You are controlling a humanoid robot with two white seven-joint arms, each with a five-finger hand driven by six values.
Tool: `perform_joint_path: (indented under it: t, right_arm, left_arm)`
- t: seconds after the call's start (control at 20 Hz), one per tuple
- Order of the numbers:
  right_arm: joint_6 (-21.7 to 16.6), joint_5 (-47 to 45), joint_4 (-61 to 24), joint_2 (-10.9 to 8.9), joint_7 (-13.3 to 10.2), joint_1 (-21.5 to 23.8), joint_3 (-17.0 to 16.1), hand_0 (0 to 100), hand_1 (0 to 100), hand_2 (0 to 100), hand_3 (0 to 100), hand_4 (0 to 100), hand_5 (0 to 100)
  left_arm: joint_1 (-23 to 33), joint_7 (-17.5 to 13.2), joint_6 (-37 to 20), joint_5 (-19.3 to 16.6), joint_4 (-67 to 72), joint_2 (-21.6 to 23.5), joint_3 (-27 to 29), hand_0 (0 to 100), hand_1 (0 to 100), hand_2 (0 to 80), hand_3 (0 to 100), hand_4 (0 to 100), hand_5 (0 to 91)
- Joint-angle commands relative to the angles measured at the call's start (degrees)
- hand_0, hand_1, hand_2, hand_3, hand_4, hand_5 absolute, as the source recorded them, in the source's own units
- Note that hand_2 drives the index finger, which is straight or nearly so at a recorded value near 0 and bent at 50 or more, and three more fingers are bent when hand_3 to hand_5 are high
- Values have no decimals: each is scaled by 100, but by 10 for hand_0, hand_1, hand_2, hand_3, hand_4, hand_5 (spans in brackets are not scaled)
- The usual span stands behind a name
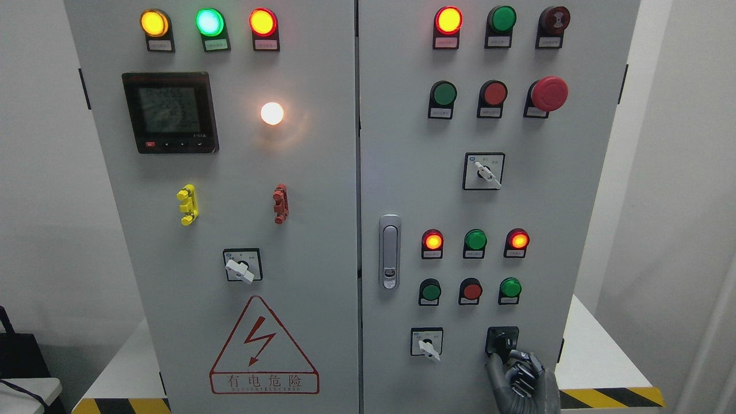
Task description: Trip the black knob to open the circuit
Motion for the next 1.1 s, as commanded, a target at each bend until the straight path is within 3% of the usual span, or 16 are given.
perform_joint_path:
  t: [0.0, 1.05]
  right_arm:
    - [1, -5, 3, 16, 11, -10, 59, 653, 814, 618, 942, 951, 973]
    - [-34, -260, -6, 51, 11, -45, 76, 650, 808, 622, 948, 957, 974]
  left_arm:
    - [-44, 3, 3, -185, 0, 1, 0, 120, 389, 0, 0, 0, 0]
    - [-44, 3, 3, -185, 0, -8, 0, 120, 389, 0, 0, 0, 0]
